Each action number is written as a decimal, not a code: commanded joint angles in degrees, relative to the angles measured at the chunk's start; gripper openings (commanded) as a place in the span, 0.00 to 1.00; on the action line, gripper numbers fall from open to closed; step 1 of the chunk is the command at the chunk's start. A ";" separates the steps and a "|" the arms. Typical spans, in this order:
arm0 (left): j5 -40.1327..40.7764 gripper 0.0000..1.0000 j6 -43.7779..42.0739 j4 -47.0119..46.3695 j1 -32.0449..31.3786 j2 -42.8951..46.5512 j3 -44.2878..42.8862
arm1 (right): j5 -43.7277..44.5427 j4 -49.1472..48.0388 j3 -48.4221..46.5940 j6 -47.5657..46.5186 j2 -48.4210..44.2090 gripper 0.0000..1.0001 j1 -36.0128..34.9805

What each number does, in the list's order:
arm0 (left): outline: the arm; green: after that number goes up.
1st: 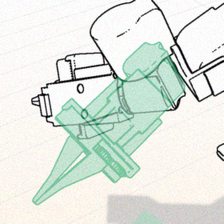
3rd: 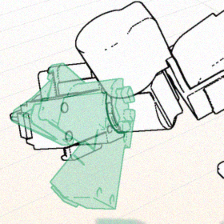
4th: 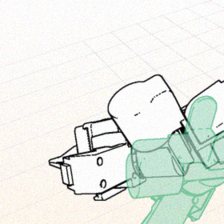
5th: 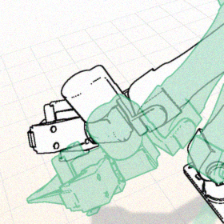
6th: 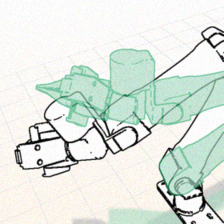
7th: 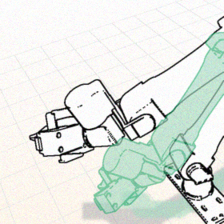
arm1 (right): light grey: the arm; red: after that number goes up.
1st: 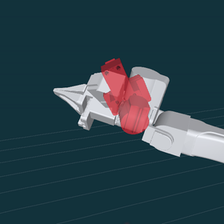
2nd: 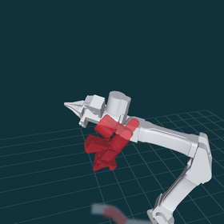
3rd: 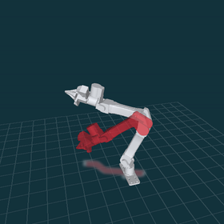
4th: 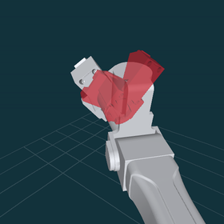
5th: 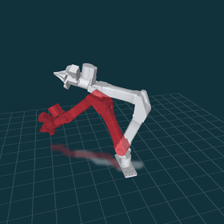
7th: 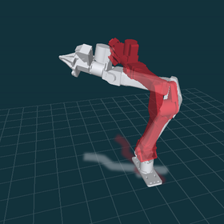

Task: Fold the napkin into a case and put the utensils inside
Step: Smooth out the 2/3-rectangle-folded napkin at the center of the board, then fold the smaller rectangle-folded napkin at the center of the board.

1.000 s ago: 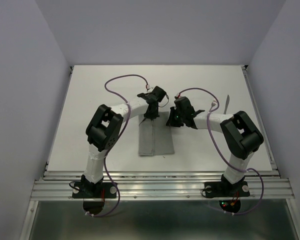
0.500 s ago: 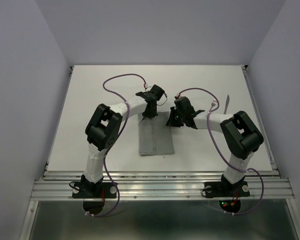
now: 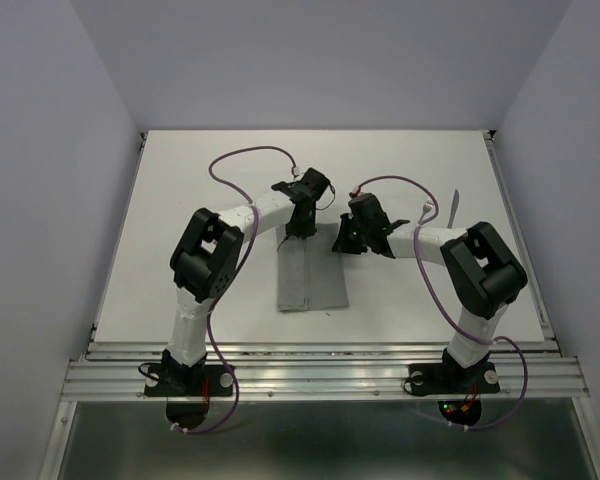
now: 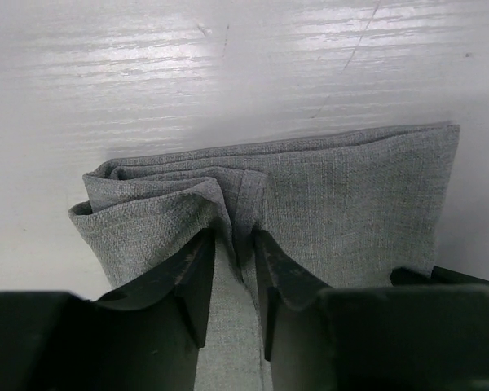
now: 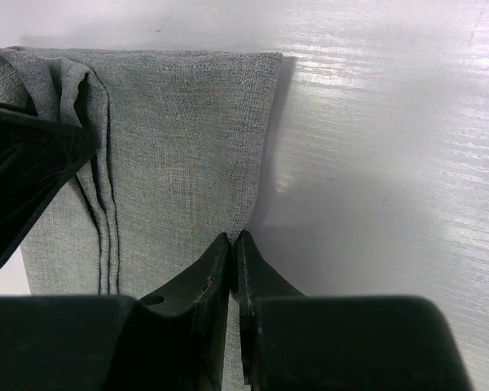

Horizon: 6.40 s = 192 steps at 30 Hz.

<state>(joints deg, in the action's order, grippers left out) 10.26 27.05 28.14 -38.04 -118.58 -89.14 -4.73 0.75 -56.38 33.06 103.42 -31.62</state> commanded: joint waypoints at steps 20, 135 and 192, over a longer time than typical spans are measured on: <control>-1.90 0.00 1.61 -0.54 7.00 11.89 0.54 | 3.06 1.36 2.24 0.16 -3.13 0.12 -0.64; -19.75 0.00 3.98 -11.45 10.53 10.73 12.07 | 8.60 7.59 -24.30 8.42 18.40 0.01 -7.76; -23.09 0.00 1.95 -13.72 15.10 4.33 17.34 | 1.13 11.46 -29.48 2.80 12.33 0.01 -6.70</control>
<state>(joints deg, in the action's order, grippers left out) -13.98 29.45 11.51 -22.39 -113.19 -74.22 -4.34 11.42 -81.82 34.33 117.36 -38.33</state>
